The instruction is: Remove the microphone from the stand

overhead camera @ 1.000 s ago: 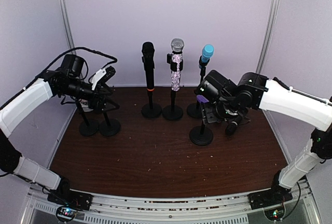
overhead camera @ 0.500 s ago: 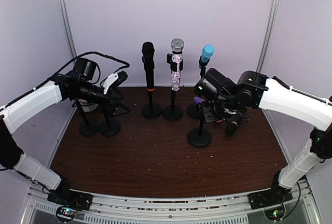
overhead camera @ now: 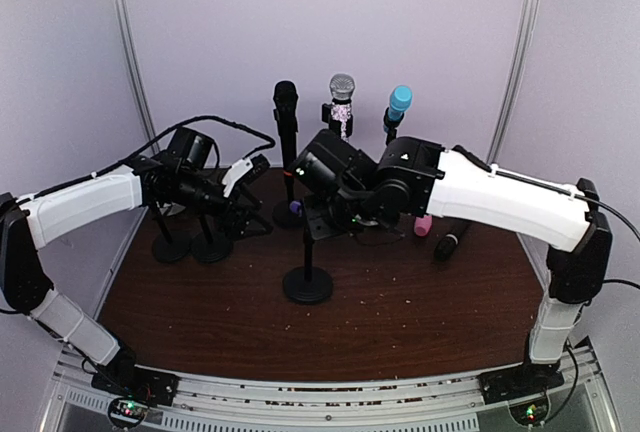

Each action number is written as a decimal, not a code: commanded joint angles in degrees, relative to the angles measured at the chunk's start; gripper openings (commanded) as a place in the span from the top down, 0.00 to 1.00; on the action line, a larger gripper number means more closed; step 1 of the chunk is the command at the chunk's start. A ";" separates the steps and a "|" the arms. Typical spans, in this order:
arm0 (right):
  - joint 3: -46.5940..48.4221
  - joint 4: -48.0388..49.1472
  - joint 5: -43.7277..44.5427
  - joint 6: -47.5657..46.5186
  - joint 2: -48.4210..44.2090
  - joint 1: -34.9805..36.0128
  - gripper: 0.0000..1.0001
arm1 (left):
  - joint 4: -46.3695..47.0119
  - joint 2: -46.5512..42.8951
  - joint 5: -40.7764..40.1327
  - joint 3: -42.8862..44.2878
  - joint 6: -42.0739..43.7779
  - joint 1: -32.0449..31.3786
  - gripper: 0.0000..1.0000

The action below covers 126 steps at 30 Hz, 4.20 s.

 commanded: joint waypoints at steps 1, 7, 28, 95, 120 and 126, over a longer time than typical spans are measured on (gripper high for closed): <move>6.44 7.02 1.98 0.87 3.82 0.69 1.00 | 5.33 0.28 2.03 -2.78 -3.62 -0.53 0.15; 12.14 9.84 1.86 0.85 8.44 1.38 1.00 | 10.63 0.90 0.37 -6.07 -6.35 -1.29 0.22; 11.18 13.32 -0.33 2.54 10.60 1.81 1.00 | 20.08 8.22 0.08 -6.22 -9.08 -1.35 0.67; -47.20 -2.57 15.66 16.43 -41.97 -8.22 1.00 | 27.63 14.28 -28.10 0.09 1.83 11.34 1.00; -57.92 13.72 5.60 3.42 -30.39 -40.83 1.00 | 25.72 17.35 -28.86 5.91 3.77 16.53 0.34; -57.15 17.78 1.28 0.62 -24.48 -44.00 1.00 | 21.25 13.12 -24.07 6.18 2.39 16.65 0.05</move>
